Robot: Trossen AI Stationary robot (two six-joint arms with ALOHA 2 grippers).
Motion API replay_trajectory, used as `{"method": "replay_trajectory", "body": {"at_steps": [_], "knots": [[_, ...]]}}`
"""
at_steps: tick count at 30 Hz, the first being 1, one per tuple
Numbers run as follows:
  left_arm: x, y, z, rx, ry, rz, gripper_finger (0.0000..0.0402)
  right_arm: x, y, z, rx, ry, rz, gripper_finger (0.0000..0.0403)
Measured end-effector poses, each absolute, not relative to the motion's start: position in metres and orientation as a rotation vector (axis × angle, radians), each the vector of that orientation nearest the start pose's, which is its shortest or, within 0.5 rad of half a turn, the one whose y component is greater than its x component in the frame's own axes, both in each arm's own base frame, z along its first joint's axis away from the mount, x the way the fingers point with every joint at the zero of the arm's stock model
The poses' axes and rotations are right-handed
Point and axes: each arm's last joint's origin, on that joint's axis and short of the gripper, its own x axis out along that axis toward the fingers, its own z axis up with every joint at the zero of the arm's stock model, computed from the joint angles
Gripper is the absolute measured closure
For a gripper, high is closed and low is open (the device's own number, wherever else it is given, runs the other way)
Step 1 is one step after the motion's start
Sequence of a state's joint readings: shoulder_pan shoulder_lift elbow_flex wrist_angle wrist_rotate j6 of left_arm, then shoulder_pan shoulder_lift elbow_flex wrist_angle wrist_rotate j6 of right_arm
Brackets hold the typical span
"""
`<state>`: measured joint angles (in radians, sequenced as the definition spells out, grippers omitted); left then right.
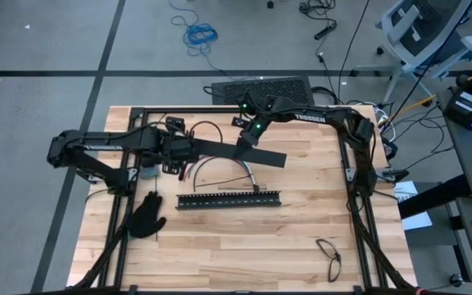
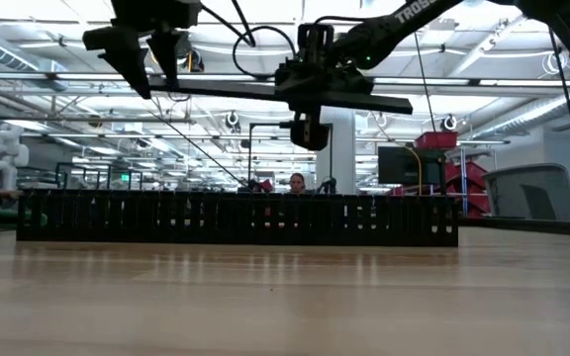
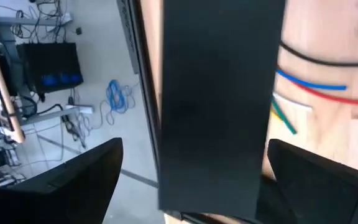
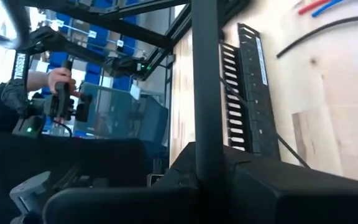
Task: Ziptie cables
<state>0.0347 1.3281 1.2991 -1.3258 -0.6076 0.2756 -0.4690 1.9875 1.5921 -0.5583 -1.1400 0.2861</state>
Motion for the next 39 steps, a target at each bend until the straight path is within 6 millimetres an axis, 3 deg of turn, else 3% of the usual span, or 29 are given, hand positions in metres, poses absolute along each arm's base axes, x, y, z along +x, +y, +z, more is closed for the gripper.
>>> {"method": "replay_trajectory", "body": {"at_steps": [9,19,28,39], "knots": [[0.217,0.044,0.323,0.569,1.459,0.397,0.0007,0.382,-0.161,0.261,0.882,0.720,0.571,0.0403],[0.217,0.047,0.323,0.591,1.462,0.402,0.0008,0.378,-0.160,0.256,0.872,0.775,0.512,0.0403],[0.224,0.045,0.326,0.675,1.419,0.348,0.0042,0.378,-0.168,0.256,0.888,0.782,0.405,0.0402],[0.223,0.056,0.326,0.680,1.431,0.361,0.0045,0.379,-0.168,0.257,0.883,0.765,0.422,0.0402]]}}
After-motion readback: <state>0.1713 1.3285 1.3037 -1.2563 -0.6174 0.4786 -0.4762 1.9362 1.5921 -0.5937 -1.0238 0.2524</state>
